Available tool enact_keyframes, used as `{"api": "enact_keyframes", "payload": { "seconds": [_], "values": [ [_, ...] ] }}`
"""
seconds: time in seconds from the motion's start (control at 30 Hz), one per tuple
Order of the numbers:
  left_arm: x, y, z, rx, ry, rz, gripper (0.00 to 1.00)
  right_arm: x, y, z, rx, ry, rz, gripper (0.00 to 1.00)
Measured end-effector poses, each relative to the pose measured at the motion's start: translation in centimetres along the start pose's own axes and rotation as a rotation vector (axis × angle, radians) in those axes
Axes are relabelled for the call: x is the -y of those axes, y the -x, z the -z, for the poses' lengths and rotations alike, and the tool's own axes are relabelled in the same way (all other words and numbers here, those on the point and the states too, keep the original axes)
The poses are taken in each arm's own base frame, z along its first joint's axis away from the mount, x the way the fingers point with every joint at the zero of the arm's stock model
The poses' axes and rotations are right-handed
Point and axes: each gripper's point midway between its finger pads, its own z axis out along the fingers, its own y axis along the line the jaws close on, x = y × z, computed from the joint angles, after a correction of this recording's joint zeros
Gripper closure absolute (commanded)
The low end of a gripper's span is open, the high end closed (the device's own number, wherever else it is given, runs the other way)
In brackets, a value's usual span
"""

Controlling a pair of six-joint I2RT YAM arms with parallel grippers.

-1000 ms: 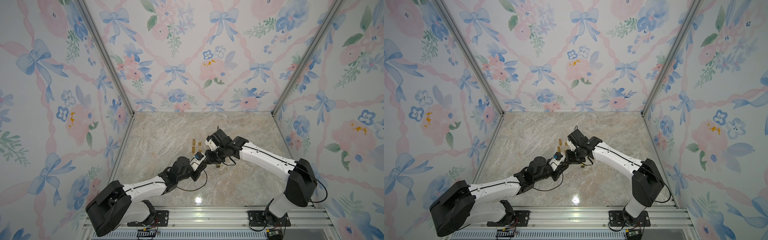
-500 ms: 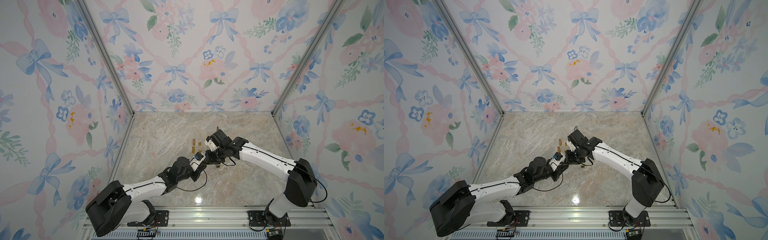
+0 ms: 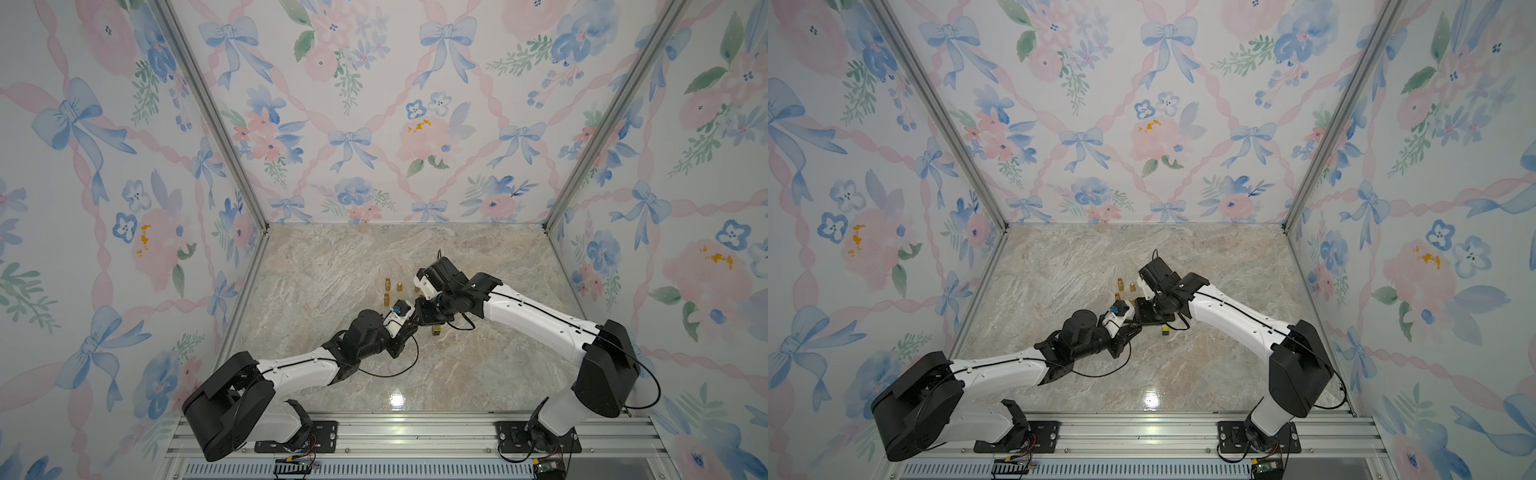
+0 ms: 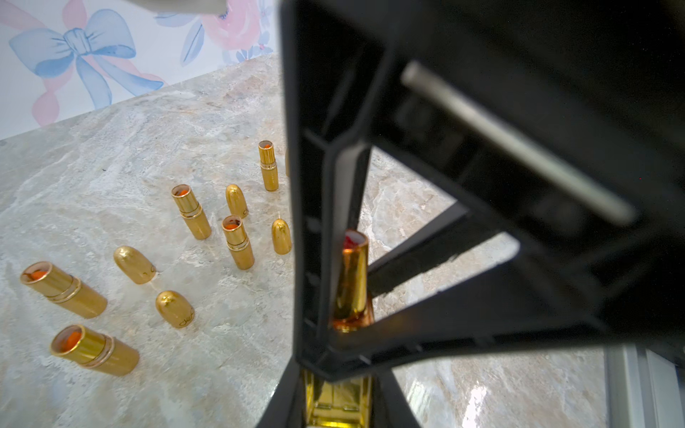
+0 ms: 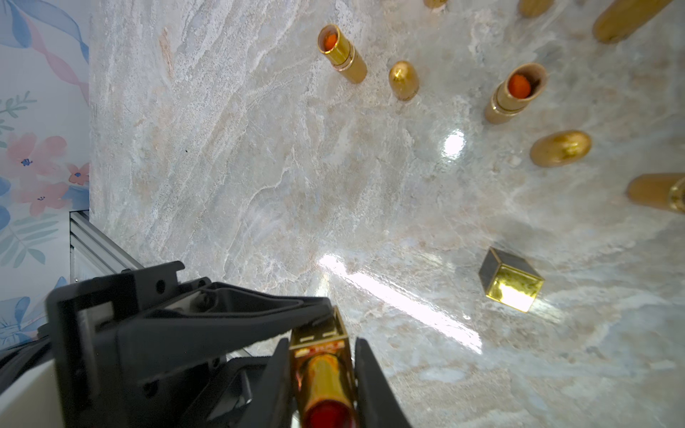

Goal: Open the lipstick cap
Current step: Place the lipstick at the center of the board.

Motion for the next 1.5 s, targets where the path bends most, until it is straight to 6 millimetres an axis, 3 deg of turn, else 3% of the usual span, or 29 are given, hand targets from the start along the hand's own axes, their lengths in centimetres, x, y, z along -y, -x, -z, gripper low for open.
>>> {"api": "enact_keyframes", "payload": {
  "seconds": [0.23, 0.4, 0.77, 1.27, 1.37, 1.5],
  "values": [
    [-0.2, 0.5, 0.0, 0.019, 0.010, -0.007, 0.52, 1.6, 0.6, 0.1, 0.038, -0.088, -0.012, 0.82],
    [0.0, 1.1, 1.3, 0.056, 0.013, -0.009, 0.41, 2.8, 1.0, -0.3, 0.062, -0.155, -0.017, 0.82],
    [-2.1, -1.4, 3.7, 0.056, 0.118, 0.065, 0.32, 4.8, 0.5, -4.7, 0.047, -0.317, 0.001, 0.81],
    [-4.9, -1.8, 5.0, 0.083, 0.259, 0.139, 0.21, 6.3, -0.6, -8.2, 0.080, -0.433, 0.039, 0.80],
    [-5.1, -1.7, 5.1, 0.087, 0.271, 0.146, 0.20, 6.4, -0.8, -8.4, 0.087, -0.447, 0.045, 0.75],
    [-5.5, -1.4, 5.4, 0.100, 0.290, 0.156, 0.17, 6.1, -0.9, -8.5, 0.095, -0.452, 0.060, 0.60]
  ]
}}
